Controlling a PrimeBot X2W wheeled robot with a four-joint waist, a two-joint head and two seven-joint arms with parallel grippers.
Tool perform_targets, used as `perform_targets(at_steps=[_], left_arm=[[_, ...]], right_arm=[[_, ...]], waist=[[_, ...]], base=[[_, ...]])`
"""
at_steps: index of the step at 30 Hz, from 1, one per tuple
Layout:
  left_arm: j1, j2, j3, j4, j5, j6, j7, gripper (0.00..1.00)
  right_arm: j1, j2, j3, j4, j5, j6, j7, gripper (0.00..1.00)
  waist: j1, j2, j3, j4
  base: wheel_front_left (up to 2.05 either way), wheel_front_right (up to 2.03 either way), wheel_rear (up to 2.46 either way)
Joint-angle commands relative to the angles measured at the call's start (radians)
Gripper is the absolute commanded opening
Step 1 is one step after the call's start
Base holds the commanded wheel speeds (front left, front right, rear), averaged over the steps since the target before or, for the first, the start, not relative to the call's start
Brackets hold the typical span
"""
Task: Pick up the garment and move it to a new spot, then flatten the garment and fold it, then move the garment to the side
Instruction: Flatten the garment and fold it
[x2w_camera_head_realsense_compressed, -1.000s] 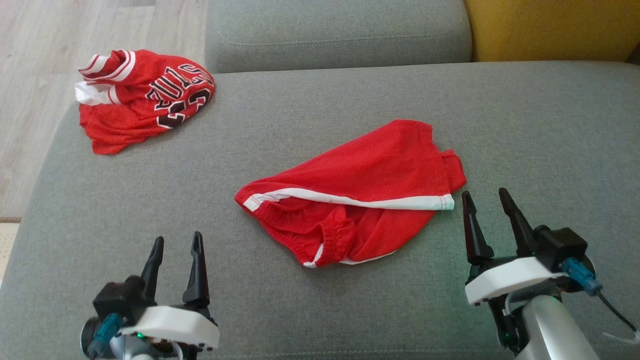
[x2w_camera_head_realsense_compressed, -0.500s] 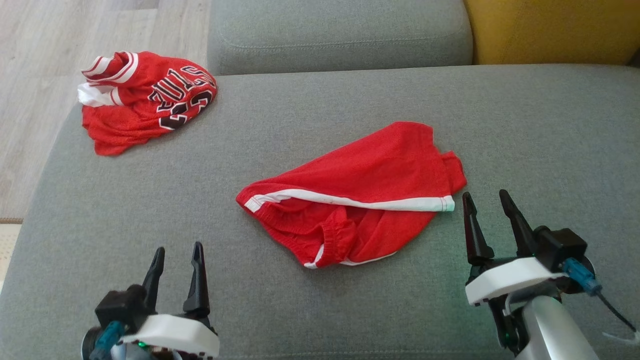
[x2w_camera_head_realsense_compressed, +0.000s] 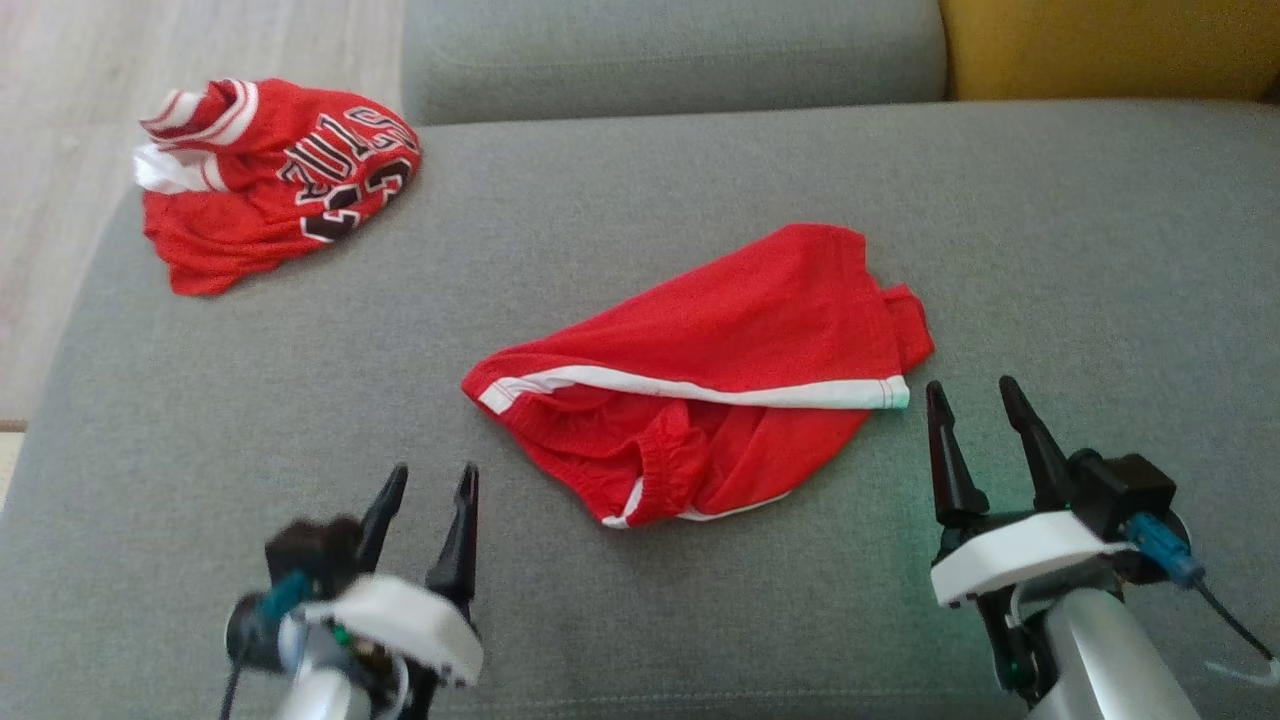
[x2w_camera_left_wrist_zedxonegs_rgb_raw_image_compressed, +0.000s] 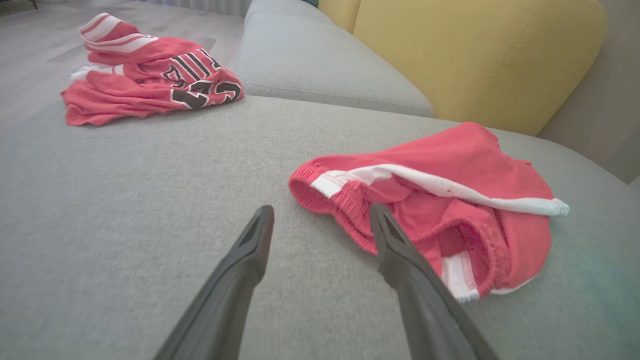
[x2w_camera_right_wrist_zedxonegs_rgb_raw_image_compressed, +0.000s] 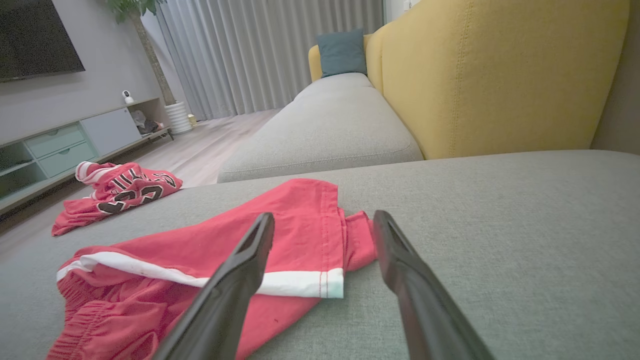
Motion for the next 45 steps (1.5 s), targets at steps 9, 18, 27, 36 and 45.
perform_targets(at_steps=[9,18,27,36,45], left_arm=[[-0.205,0.002,0.043,0.133,-0.143,-0.011,0.079,1.00],[-0.293,0.001,0.030,0.216,-0.231,-0.009,0.054,1.00],[-0.332,0.001,0.005,0.261,-0.272,-0.013,0.030,1.00],[-0.350,0.001,-0.015,0.257,-0.320,-0.026,0.006,1.00],[-0.369,0.001,-0.026,0.254,-0.409,-0.035,0.003,1.00]], right_arm=[[-0.083,0.000,0.021,-0.045,-0.014,0.008,-0.011,1.00],[-0.097,0.000,0.006,-0.061,-0.019,0.008,-0.011,1.00],[-0.103,0.000,-0.004,-0.069,-0.018,0.008,-0.011,1.00],[-0.105,0.000,-0.007,-0.075,-0.020,0.008,-0.011,1.00],[-0.112,0.000,-0.009,-0.084,-0.025,0.008,-0.011,1.00]], waist=[[0.0000,-0.0001,0.085,-0.057],[0.0000,-0.0001,0.129,-0.085],[0.0000,-0.0001,0.145,-0.091],[0.0000,-0.0001,0.152,-0.094],[0.0000,-0.0001,0.166,-0.106]], base=[[0.00,0.00,0.00],[0.00,0.00,0.00],[0.00,0.00,0.00],[0.00,0.00,0.00],[0.00,0.00,0.00]])
